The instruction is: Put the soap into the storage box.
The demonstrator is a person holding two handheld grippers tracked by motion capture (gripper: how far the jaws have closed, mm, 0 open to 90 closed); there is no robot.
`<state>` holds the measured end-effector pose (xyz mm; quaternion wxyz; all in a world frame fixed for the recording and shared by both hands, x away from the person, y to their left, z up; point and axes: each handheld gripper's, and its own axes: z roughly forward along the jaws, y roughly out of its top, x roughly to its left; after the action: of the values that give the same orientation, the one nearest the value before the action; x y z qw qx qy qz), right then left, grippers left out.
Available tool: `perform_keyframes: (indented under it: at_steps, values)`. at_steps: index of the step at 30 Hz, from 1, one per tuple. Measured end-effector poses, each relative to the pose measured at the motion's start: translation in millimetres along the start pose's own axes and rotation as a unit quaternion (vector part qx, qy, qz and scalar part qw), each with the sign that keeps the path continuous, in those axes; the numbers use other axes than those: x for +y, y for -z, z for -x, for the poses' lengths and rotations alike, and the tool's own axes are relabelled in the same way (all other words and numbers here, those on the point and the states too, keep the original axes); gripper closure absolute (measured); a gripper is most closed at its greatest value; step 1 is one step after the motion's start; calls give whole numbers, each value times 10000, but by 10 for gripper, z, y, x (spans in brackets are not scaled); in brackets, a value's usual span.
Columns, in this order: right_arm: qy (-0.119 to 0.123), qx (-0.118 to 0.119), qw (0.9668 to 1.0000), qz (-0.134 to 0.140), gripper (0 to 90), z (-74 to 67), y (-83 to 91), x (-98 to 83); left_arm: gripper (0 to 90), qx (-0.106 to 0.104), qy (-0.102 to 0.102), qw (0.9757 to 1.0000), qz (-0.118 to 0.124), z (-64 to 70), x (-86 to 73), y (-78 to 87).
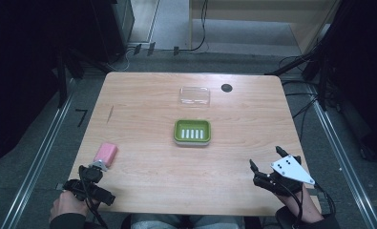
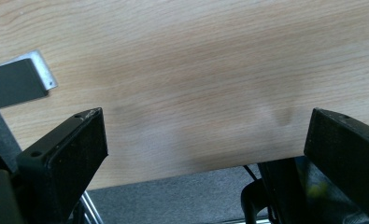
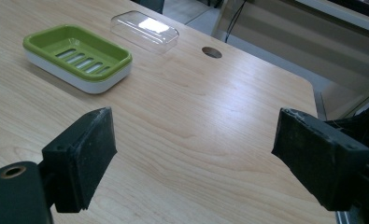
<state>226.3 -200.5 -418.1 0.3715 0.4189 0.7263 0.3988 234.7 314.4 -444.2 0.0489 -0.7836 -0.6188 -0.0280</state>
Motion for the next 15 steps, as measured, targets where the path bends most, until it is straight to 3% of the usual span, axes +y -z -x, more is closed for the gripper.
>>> perform_keyframes:
  at_steps: [8, 15]
  values:
    - [-42, 71, 10000, 40, 135, -9, -34, 20, 0, -30, -43, 10000, -47, 6, 20, -31]
    - [-9, 163, 9999, 41, 135, -6, -91, 27, 0, 41, 81, 9999, -64, -34, -5, -28]
